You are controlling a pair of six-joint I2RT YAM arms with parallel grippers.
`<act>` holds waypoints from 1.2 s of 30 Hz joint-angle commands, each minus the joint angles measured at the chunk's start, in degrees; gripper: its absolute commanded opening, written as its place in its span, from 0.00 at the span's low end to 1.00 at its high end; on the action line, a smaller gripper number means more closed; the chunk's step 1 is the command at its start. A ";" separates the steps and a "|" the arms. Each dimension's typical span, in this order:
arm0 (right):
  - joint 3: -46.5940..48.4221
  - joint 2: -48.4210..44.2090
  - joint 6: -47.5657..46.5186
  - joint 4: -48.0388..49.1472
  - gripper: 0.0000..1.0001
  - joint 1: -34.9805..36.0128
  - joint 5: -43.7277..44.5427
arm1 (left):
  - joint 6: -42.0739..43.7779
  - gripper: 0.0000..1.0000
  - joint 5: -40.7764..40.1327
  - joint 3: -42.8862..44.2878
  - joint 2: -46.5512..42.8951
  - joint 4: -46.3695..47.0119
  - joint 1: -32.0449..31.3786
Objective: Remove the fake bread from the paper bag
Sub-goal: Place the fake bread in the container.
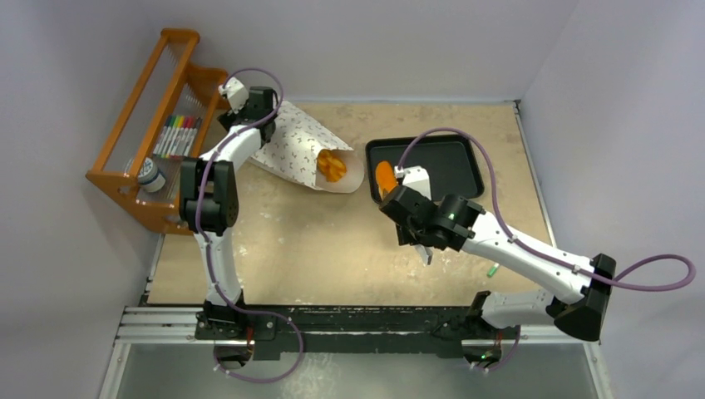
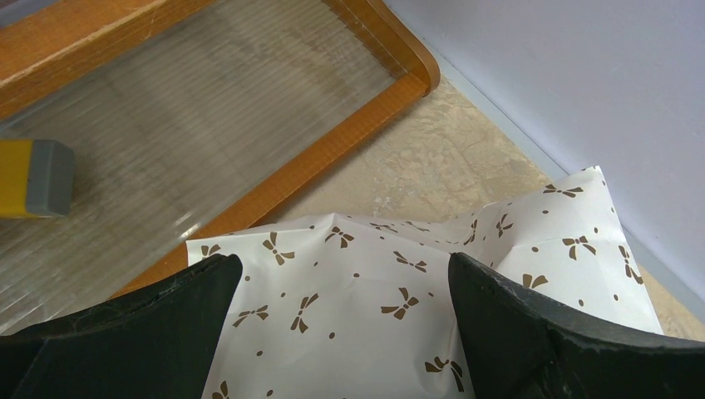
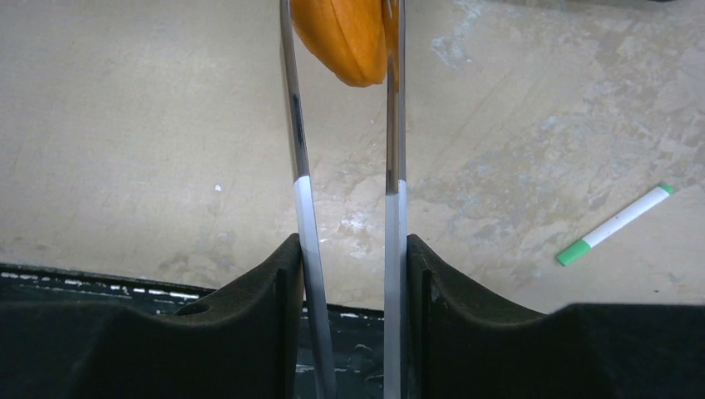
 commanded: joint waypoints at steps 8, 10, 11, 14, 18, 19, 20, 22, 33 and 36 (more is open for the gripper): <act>3.40 -0.40 11.87 -6.85 0.00 -0.54 11.68 | 1.15 1.00 0.39 -1.99 0.24 -5.17 0.67; 2.90 0.76 12.07 -6.14 0.00 -2.10 12.86 | 0.91 1.00 0.64 -2.11 0.21 -5.11 0.68; 2.56 1.34 12.20 -5.30 0.00 -3.37 13.62 | 0.77 1.00 0.82 -2.19 0.16 -5.02 0.68; 1.43 1.79 10.33 -1.33 0.00 -6.58 15.17 | 0.44 1.00 1.22 -2.32 0.02 -4.86 0.63; -0.82 1.48 3.25 6.88 0.00 -12.86 15.20 | 0.16 1.00 1.60 -2.35 -0.04 -4.83 0.67; -1.27 1.68 1.06 9.11 0.00 -14.43 15.00 | 0.16 1.00 1.64 -2.34 -0.15 -4.83 0.64; -1.61 2.16 -0.62 10.96 0.00 -15.94 14.67 | 0.08 1.00 1.72 -2.40 -0.12 -4.72 0.64; -1.98 3.39 -3.72 13.95 0.00 -18.82 14.13 | -0.08 1.00 1.95 -2.42 -0.13 -4.67 0.59; -6.72 10.17 -16.90 25.83 0.00 -29.78 12.78 | -0.54 1.00 2.00 -3.04 -0.45 -4.30 0.57; -7.65 11.48 -19.09 28.02 0.00 -31.04 13.48 | -0.54 1.00 1.83 -3.03 -0.61 -4.28 0.63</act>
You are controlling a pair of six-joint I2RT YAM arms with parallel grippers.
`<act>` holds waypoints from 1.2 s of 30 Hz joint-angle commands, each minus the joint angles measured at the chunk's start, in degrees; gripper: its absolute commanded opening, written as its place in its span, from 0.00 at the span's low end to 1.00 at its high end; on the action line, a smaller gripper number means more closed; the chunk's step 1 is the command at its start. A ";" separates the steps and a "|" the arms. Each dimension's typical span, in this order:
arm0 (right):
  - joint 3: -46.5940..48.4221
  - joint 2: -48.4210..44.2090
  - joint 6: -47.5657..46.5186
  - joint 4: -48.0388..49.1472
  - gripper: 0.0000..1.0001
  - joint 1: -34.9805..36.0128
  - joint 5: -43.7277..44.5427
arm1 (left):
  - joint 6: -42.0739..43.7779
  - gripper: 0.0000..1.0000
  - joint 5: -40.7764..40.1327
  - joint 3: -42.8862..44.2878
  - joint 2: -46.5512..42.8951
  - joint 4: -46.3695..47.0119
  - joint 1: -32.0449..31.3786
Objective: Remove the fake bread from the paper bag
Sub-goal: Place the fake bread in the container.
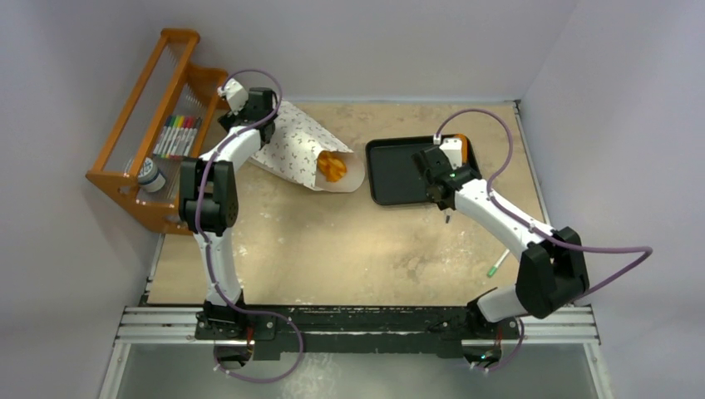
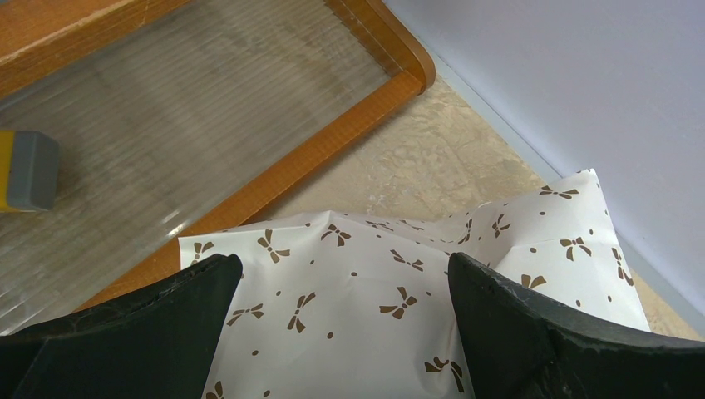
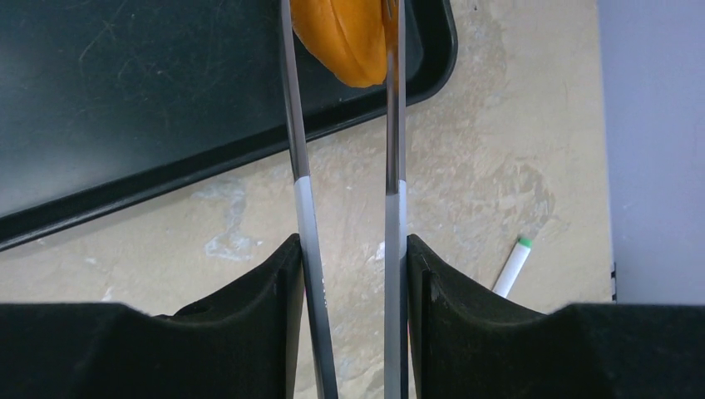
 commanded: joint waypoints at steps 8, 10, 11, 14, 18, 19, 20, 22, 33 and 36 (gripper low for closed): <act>-1.81 0.85 -7.80 7.50 0.00 -3.08 2.71 | 0.99 1.00 0.79 -2.39 -0.50 -5.19 0.55; -2.00 0.90 -7.53 6.70 0.00 -3.10 2.39 | 0.91 1.00 0.95 -2.35 -0.45 -5.21 0.58; -2.04 0.93 -7.28 6.21 0.00 -3.09 2.09 | 0.88 1.00 0.97 -2.36 -0.49 -5.27 0.54; -2.52 0.66 -6.50 5.17 0.17 -3.11 0.93 | 0.81 1.00 0.88 -2.44 -0.60 -5.26 0.56; -3.30 -0.15 -5.58 4.40 0.45 -3.10 -0.35 | 0.77 1.00 0.96 -2.54 -0.56 -5.39 0.52; -3.41 -0.46 -5.38 4.27 0.50 -3.09 -0.47 | 0.66 1.00 1.01 -2.53 -0.53 -5.40 0.54; -3.45 -0.82 -5.35 4.28 0.53 -3.12 -0.75 | 0.59 1.00 1.05 -2.55 -0.53 -5.41 0.57; -3.38 -1.21 -5.11 4.19 0.55 -3.12 -1.38 | 0.63 1.00 0.99 -2.46 -0.62 -5.48 0.57; -2.20 -3.73 -4.38 3.76 0.54 -3.10 0.21 | 0.72 1.00 0.79 -2.02 -0.81 -5.73 0.54; -1.54 -4.84 -4.46 3.46 0.53 -3.01 0.85 | 0.79 1.00 0.71 -1.92 -0.73 -5.76 0.61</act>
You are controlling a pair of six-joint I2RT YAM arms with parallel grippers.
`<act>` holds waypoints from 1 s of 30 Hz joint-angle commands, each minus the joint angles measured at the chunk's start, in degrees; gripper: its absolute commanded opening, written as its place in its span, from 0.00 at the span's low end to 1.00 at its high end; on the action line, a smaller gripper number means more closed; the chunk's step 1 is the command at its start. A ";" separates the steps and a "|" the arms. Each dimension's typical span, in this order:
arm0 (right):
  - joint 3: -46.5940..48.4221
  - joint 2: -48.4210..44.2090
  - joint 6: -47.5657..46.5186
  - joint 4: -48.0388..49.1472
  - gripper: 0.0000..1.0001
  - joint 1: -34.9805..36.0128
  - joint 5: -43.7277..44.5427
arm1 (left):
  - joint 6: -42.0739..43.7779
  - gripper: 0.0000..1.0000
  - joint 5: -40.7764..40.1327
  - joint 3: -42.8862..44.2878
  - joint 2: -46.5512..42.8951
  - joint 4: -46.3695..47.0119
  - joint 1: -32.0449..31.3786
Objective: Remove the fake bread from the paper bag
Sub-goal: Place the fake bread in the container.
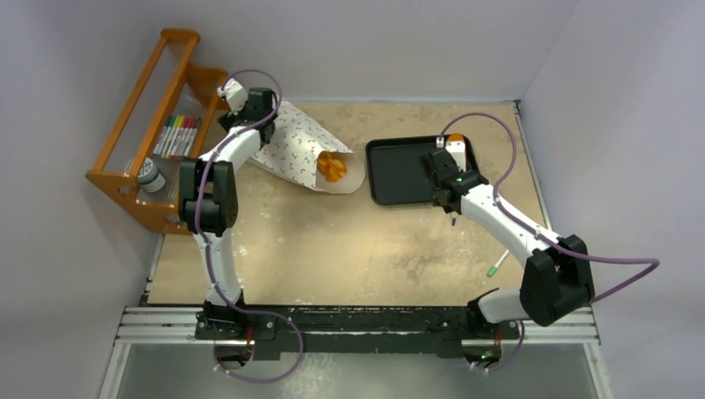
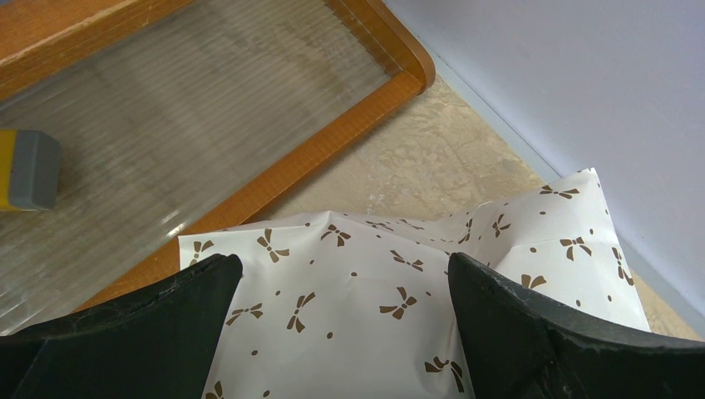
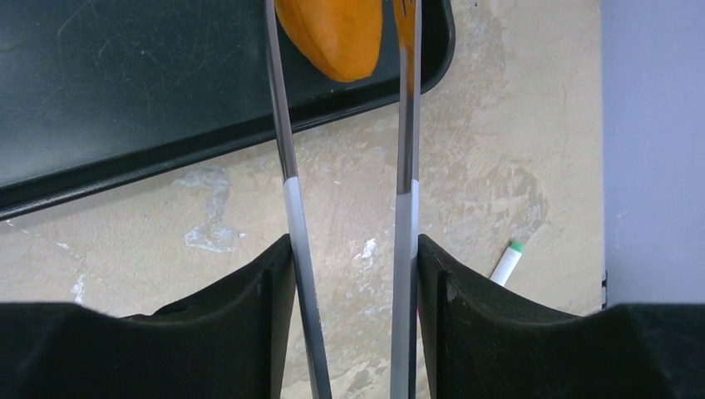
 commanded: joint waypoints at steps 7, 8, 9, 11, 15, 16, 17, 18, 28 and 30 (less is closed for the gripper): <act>4.72 -5.04 0.75 -1.64 0.52 0.32 3.04 | 1.01 1.00 0.49 -1.52 -0.43 -6.13 0.51; 5.15 -5.17 0.62 -1.79 0.52 0.58 3.05 | 0.97 1.00 0.43 -1.52 -0.40 -6.10 0.51; 5.54 -5.33 0.49 -1.87 0.52 0.95 3.05 | 0.96 1.00 0.40 -1.56 -0.38 -6.14 0.55; 6.40 -5.50 0.41 -2.14 0.52 2.03 3.33 | 0.96 1.00 0.40 -1.44 -0.40 -6.20 0.54; 8.89 -5.39 0.36 -2.11 0.52 6.00 4.43 | 1.41 1.00 0.07 -1.09 -0.36 -6.72 0.59; 9.54 -5.33 0.16 -1.78 0.51 7.45 4.75 | 1.81 1.00 -0.07 -0.92 -0.22 -6.95 0.59; 10.30 -5.17 0.17 -1.73 0.51 9.45 4.75 | 2.10 1.00 -0.25 -0.67 0.05 -7.43 0.62; 10.88 -5.10 0.08 -1.54 0.51 10.90 4.84 | 2.25 1.00 -0.44 -0.51 0.22 -7.90 0.75; 11.59 -9.10 -3.37 2.83 0.48 21.23 -1.34 | 3.66 1.00 -2.20 -1.59 0.42 -8.64 1.55; 11.17 -10.57 -3.91 3.52 0.48 22.47 -3.44 | 4.10 1.00 -2.48 -1.56 0.73 -8.78 1.54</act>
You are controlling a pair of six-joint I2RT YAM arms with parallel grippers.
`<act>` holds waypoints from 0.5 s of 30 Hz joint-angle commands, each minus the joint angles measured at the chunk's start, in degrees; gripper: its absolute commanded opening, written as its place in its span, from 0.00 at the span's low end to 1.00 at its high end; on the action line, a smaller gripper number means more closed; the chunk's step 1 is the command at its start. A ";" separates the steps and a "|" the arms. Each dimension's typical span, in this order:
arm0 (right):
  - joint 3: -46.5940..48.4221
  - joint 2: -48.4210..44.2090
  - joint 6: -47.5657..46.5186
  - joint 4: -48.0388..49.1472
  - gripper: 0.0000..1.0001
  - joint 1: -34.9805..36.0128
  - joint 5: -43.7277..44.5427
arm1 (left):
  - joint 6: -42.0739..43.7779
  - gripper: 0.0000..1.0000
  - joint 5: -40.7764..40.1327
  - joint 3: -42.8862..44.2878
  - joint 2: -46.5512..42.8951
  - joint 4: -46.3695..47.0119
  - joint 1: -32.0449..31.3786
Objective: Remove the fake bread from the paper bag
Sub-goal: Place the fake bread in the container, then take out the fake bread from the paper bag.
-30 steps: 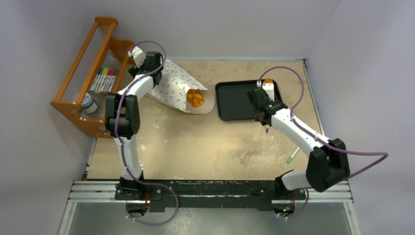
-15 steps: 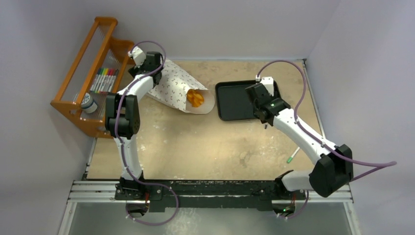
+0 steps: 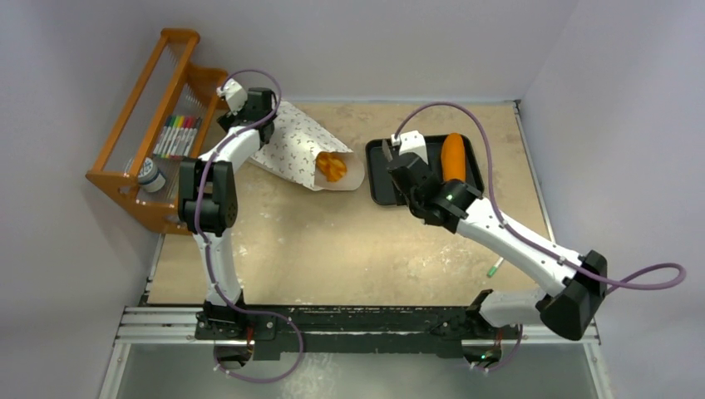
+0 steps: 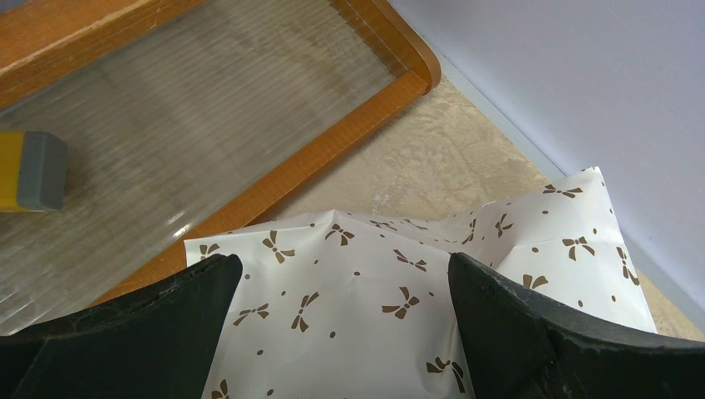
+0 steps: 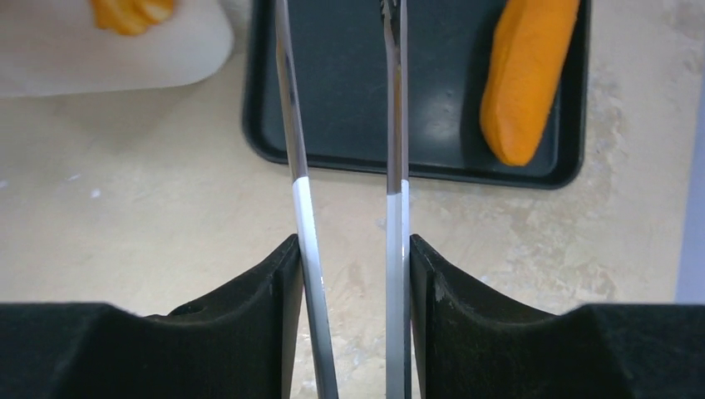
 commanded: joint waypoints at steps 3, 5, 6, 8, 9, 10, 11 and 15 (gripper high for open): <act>0.84 -6.38 -3.16 4.44 0.47 3.87 -4.48 | 4.13 1.00 -2.39 -1.69 1.20 -8.61 1.24; 0.81 -7.13 -3.85 4.18 0.47 4.91 -5.76 | 4.13 1.00 -2.37 -2.16 1.32 -8.64 1.24; 0.72 -7.37 -4.08 3.92 0.47 5.48 -6.37 | 4.20 1.00 -2.44 -2.24 1.24 -8.63 1.26; 0.43 -8.04 -4.42 3.39 0.47 6.05 -7.94 | 4.28 1.00 -2.46 -2.54 1.00 -8.61 1.24; 0.18 -8.39 -4.54 3.24 0.47 6.33 -8.76 | 4.38 1.00 -2.46 -2.60 0.88 -8.62 1.24; -0.14 -8.71 -4.57 3.13 0.47 6.56 -9.81 | 4.47 1.00 -2.44 -2.49 0.69 -8.56 1.22; -0.54 -9.12 -4.50 3.07 0.46 6.81 -10.77 | 4.56 1.00 -2.46 -2.40 0.48 -8.59 1.21; -2.25 -9.64 -4.18 3.49 0.46 8.61 -14.24 | 5.00 1.00 -2.44 -1.46 -0.14 -8.68 1.03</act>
